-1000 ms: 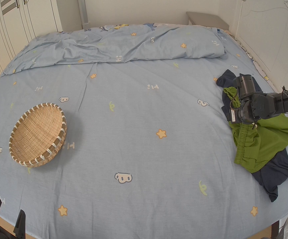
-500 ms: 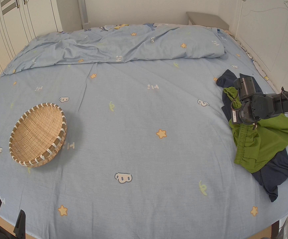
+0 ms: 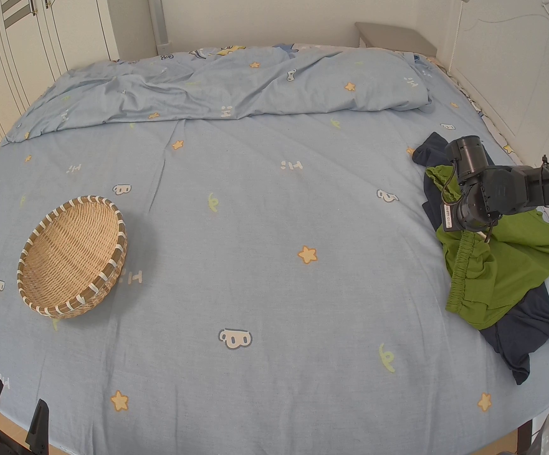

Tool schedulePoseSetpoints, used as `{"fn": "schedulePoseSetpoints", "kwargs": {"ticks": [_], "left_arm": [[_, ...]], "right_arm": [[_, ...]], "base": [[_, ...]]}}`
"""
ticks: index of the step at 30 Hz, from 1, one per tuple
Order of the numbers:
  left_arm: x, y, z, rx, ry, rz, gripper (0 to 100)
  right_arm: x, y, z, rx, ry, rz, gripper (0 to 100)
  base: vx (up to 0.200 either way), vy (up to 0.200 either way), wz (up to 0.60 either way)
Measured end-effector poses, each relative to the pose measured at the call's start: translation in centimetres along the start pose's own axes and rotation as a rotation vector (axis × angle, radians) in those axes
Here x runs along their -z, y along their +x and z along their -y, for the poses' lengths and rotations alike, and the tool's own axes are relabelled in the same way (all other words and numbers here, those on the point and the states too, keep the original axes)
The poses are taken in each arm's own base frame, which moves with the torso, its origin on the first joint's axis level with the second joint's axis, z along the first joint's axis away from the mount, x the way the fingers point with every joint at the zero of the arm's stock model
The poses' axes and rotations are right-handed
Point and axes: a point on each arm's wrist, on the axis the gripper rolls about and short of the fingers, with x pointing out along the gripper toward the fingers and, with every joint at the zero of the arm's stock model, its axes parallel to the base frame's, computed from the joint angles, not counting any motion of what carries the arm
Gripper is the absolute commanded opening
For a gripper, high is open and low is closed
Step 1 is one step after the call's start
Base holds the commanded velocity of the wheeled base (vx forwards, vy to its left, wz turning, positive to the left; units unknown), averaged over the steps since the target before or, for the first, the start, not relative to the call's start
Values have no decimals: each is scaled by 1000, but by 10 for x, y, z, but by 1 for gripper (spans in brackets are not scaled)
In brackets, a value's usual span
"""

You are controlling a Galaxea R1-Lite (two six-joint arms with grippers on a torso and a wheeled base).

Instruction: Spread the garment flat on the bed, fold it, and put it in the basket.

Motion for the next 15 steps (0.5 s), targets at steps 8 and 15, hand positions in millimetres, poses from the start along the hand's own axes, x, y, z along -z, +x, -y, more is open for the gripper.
{"fn": "schedulePoseSetpoints", "kwargs": {"ticks": [8,15], "left_arm": [[0,0,0,0,0,0,100],[0,0,0,0,0,0,100]], "right_arm": [[-5,-39,-1,-280,55,-114,0],[-18,-85,1,-631,157,-223,0]], "base": [[0,0,0],[0,0,0]]}}
